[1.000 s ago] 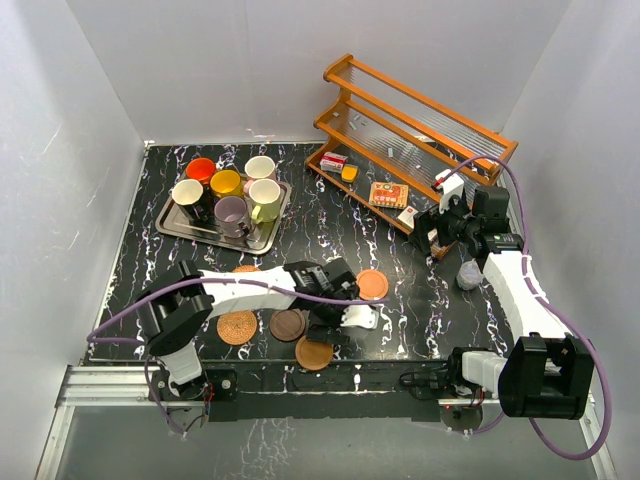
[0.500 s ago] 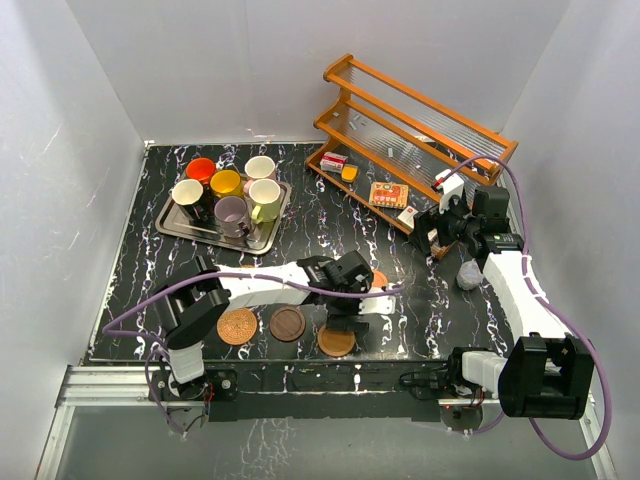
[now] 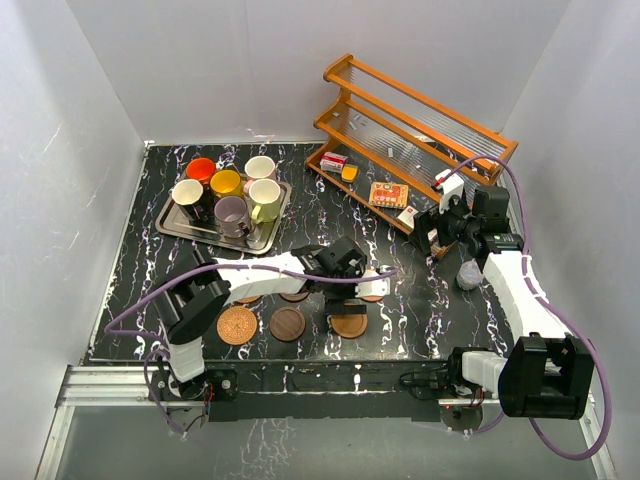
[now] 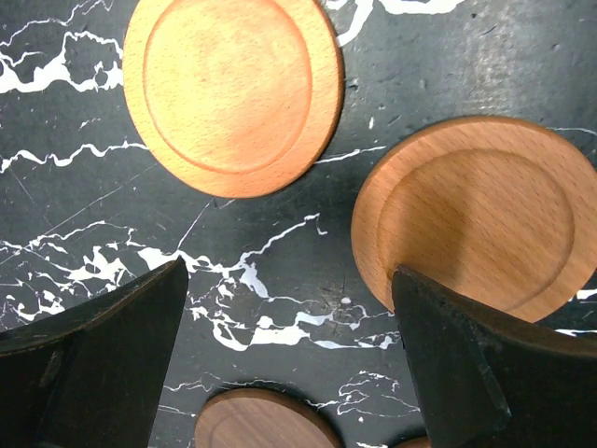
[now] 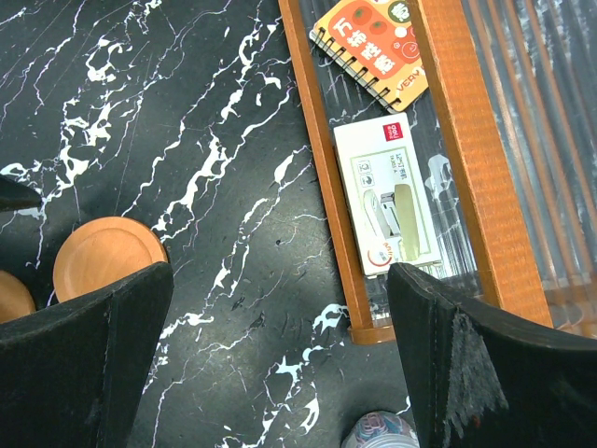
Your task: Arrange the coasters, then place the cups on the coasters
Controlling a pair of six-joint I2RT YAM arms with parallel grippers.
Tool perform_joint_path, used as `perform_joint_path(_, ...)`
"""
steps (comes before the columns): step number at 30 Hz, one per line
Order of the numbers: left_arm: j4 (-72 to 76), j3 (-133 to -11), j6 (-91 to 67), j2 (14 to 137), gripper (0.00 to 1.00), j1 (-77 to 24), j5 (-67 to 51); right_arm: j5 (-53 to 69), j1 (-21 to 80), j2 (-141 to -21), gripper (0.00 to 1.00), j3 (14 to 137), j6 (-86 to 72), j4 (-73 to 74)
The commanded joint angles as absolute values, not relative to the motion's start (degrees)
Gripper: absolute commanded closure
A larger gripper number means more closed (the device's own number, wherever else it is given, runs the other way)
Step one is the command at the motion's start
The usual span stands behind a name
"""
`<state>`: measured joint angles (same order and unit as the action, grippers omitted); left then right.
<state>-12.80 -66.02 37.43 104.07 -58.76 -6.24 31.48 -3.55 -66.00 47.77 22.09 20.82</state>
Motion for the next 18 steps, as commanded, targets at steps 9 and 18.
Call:
perform_joint_path(9, -21.0, -62.4, 41.8, 102.7, 0.11, -57.1, -6.1, 31.9, -3.9, -65.2, 0.02, 47.7, 22.4, 18.8)
perform_joint_path(18, -22.3, -60.2, 41.7, 100.2, 0.11, -56.9, -5.4, 32.1, -3.9, -65.2, 0.02, 47.8, 22.4, 18.8)
